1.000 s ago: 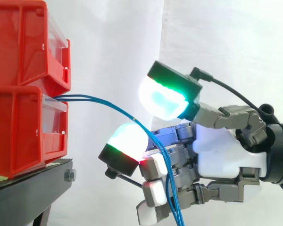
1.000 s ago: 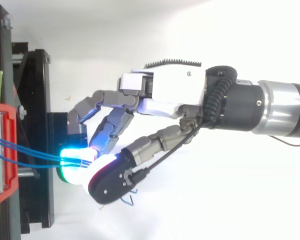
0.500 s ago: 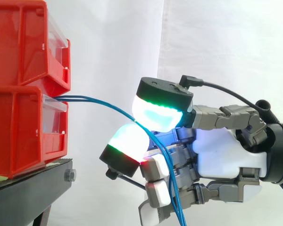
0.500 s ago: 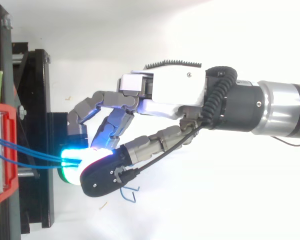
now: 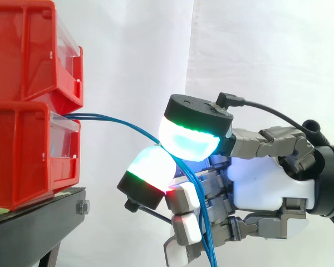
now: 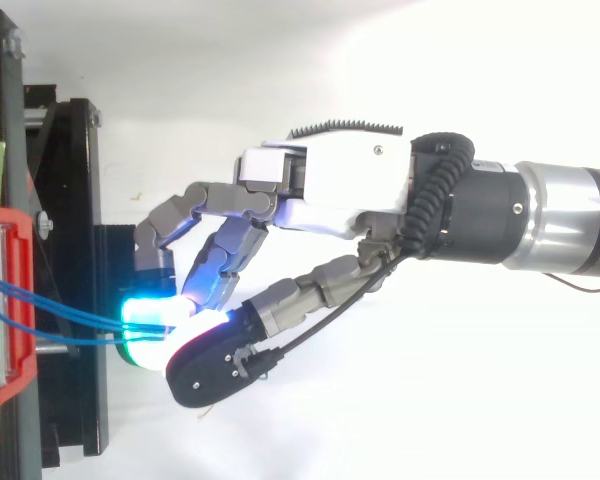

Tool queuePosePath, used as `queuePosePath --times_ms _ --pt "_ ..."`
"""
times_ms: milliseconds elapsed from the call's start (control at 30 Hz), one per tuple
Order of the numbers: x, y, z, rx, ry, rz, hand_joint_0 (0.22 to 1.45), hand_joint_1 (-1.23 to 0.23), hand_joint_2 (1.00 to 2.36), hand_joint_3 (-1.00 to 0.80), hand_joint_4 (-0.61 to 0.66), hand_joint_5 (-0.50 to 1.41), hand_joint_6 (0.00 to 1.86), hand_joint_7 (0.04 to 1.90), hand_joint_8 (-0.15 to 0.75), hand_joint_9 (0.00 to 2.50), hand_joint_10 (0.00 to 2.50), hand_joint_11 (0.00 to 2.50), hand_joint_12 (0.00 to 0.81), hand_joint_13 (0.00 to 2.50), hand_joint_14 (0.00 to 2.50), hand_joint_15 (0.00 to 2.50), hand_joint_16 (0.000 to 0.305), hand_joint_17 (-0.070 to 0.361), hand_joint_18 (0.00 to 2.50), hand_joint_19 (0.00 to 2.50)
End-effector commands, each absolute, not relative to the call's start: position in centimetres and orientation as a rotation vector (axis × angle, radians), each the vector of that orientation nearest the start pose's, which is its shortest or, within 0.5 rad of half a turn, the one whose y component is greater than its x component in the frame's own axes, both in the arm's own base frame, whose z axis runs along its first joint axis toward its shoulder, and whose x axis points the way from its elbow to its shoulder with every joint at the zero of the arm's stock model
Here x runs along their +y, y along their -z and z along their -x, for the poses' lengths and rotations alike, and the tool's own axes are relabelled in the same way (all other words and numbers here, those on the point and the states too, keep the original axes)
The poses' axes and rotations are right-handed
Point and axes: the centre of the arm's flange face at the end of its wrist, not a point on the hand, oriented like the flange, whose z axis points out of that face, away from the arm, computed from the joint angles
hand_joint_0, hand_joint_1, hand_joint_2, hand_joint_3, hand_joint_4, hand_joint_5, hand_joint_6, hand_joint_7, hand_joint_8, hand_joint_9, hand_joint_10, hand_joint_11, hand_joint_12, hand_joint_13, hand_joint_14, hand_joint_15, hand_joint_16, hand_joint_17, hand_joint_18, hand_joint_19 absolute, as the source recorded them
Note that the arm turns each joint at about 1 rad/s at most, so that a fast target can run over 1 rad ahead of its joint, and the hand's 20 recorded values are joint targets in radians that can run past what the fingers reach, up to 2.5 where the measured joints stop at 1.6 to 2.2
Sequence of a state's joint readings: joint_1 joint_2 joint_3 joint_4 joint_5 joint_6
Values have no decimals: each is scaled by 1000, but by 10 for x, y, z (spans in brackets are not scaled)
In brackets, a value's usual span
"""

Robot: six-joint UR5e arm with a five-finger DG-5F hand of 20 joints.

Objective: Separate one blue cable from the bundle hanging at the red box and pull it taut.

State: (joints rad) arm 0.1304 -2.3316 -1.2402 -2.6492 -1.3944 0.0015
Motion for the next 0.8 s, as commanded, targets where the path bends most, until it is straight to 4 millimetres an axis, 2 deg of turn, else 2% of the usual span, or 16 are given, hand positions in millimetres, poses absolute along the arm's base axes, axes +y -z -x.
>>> queuePosePath --times_ms 0,67,100,167,267,333,367,467,533,600,667,767 --pt "-52 -213 -767 1126 -1211 -1194 822 -904 1009 -400 230 -204 863 1125 343 992 24 842 379 952 22 568 40 90 839 561" --pt "-50 -213 -767 1127 -1213 -1193 760 -912 1000 -500 220 -203 876 1137 352 1011 22 847 380 962 20 555 40 91 884 530" --pt "-51 -214 -767 1124 -1212 -1193 733 -905 1000 -500 223 -201 879 1132 353 1014 23 851 376 963 22 562 41 91 889 537" --pt "-51 -214 -767 1124 -1212 -1193 605 -856 1000 -500 226 -197 879 1133 364 1051 24 859 383 988 20 573 41 93 904 570" --pt "-52 -213 -767 1126 -1211 -1194 526 -758 1000 -500 237 -192 872 1123 384 1084 24 860 401 1023 21 576 45 101 948 578" --pt "-51 -214 -767 1124 -1212 -1193 508 -683 1000 -500 244 -188 866 1115 396 1110 22 844 412 1048 19 579 47 106 978 586" --pt "-50 -213 -767 1127 -1213 -1193 522 -596 1000 -500 238 -186 860 1118 389 1117 23 848 408 1053 20 577 47 105 982 589" --pt "-50 -214 -767 1126 -1213 -1192 618 -514 1000 -500 218 -183 848 1126 378 1128 24 855 395 1059 22 592 43 97 957 618" --pt "-50 -212 -767 1128 -1212 -1194 627 -543 1007 -428 203 -179 844 1149 377 1139 21 858 398 1063 21 591 44 98 965 619" --pt "-50 -214 -767 1126 -1213 -1192 609 -585 1018 -256 188 -177 848 1192 395 1146 24 882 406 1067 21 601 45 101 971 634" --pt "-49 -212 -767 1128 -1214 -1192 597 -634 1015 -72 207 -171 858 1208 445 1207 22 906 450 1120 18 584 55 124 1069 582" --pt "-49 -213 -767 1128 -1214 -1192 602 -687 1010 9 194 -168 862 1208 456 1228 21 896 470 1143 19 580 59 133 1110 567"
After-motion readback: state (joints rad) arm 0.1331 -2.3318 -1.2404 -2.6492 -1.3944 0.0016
